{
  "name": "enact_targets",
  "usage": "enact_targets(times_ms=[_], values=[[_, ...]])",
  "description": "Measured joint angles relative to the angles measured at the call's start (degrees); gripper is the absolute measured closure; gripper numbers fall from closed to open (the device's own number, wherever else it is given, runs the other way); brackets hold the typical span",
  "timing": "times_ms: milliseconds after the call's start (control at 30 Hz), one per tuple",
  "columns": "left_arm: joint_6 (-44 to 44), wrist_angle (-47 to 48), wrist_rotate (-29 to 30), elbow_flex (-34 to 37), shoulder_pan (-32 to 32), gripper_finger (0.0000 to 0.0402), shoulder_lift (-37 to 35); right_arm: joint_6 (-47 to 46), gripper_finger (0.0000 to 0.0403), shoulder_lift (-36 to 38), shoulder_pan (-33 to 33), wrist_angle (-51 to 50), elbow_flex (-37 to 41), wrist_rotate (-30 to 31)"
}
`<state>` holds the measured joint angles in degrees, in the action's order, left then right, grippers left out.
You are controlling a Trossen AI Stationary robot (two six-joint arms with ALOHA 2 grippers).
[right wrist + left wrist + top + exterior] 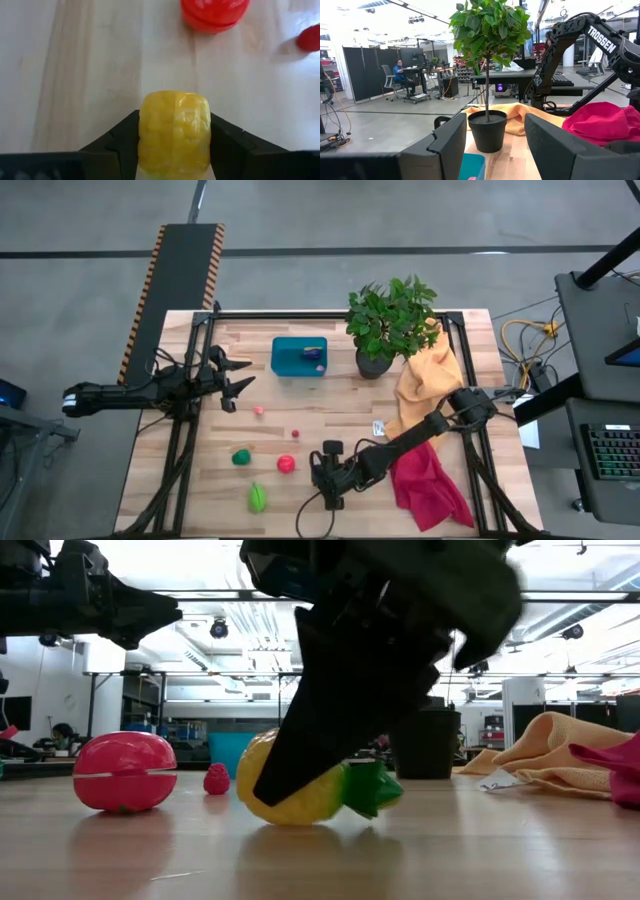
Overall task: Pick and placing Produce into tupperware
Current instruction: Put the pineapple into the bin
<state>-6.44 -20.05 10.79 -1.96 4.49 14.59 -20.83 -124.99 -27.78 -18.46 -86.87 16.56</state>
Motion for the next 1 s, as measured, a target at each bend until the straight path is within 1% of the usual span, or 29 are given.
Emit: enact_targets(times_ms=[133, 267, 433, 500, 567, 800, 1000], values=[[0.0, 0.0, 0.0, 0.0, 0.0, 0.0214, 0.0, 1.4, 0.0225, 0.7, 1.1, 0.1, 0.0, 1.1], [0.0, 0.0, 0.0, 0.0, 0.0, 0.0214, 0.0, 2.6, 0.0225, 1.9, 2.5, 0.1, 0.0, 5.8], [0.0, 0.0, 0.0, 0.0, 0.0, 0.0214, 0.0, 5.0, 0.0225, 4.3, 5.1, 0.0, 0.0, 13.6], [0.0, 0.0, 0.0, 0.0, 0.0, 0.0214, 0.0, 6.6, 0.0225, 4.9, 6.5, 0.0, 0.0, 15.2], [0.0, 0.0, 0.0, 0.0, 0.0, 0.0214, 0.0, 8.3, 0.0225, 5.5, 8.1, 0.0, 0.0, 15.8], [0.0, 0.0, 0.0, 0.0, 0.0, 0.0214, 0.0, 9.4, 0.0225, 5.7, 15.3, 0.6, 0.0, 17.1], [0.0, 0.0, 0.0, 0.0, 0.0, 0.0214, 0.0, 13.1, 0.0225, 5.8, 21.1, 1.5, 0.0, 18.1]])
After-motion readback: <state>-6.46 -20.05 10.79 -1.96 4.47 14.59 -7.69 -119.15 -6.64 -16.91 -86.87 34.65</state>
